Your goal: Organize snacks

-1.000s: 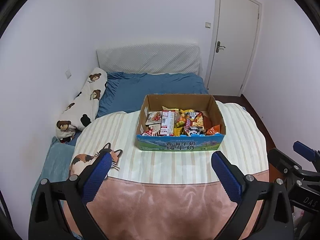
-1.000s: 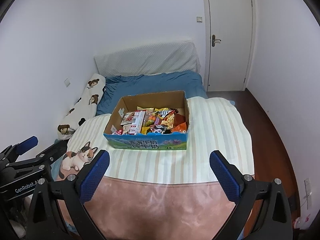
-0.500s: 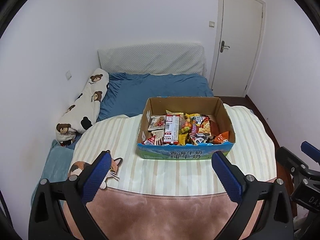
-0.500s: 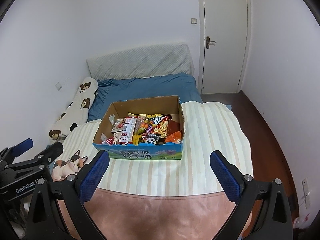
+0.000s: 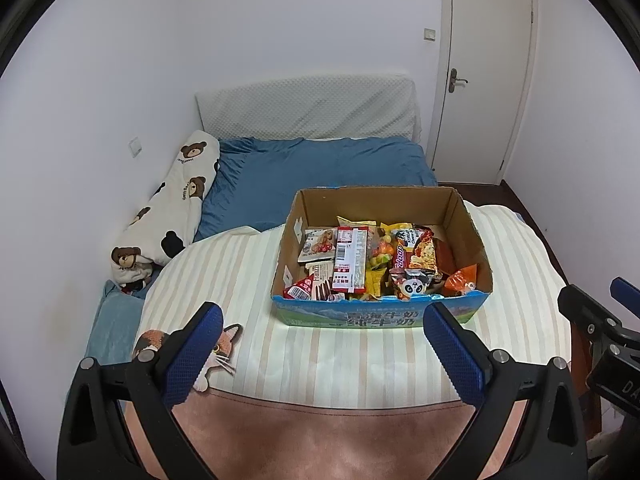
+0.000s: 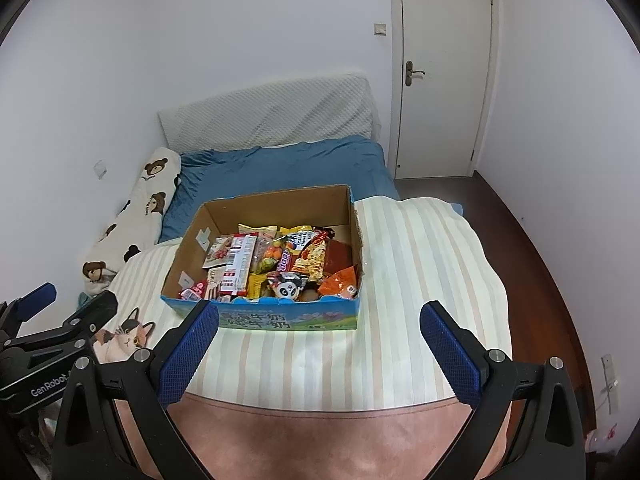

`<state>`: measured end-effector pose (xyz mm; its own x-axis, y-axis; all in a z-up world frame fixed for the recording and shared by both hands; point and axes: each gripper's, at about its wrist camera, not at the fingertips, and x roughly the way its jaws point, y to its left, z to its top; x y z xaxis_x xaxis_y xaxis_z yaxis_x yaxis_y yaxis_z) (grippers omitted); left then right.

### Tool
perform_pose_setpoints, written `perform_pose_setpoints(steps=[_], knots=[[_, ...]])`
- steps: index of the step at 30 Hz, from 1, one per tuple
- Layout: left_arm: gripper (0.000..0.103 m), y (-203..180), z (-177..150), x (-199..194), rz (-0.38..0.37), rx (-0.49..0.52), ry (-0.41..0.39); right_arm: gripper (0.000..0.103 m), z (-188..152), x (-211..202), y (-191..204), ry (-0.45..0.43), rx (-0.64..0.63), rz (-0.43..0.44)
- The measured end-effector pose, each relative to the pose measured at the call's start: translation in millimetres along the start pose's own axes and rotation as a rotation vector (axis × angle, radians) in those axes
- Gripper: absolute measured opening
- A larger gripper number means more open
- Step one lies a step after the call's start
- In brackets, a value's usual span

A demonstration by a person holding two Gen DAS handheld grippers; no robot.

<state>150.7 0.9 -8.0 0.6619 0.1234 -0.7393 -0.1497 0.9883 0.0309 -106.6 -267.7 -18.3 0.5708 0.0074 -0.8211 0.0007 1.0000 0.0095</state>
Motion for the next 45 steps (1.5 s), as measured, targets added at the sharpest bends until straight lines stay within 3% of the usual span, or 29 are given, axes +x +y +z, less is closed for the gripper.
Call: perform_pose_setpoints(steps=[45], knots=[[0.103,-4.4,10.1,15.1,-0.007,0.015,0.002,0.103,3.4,14.6,-1.4,0.019,0.027,-0.031]])
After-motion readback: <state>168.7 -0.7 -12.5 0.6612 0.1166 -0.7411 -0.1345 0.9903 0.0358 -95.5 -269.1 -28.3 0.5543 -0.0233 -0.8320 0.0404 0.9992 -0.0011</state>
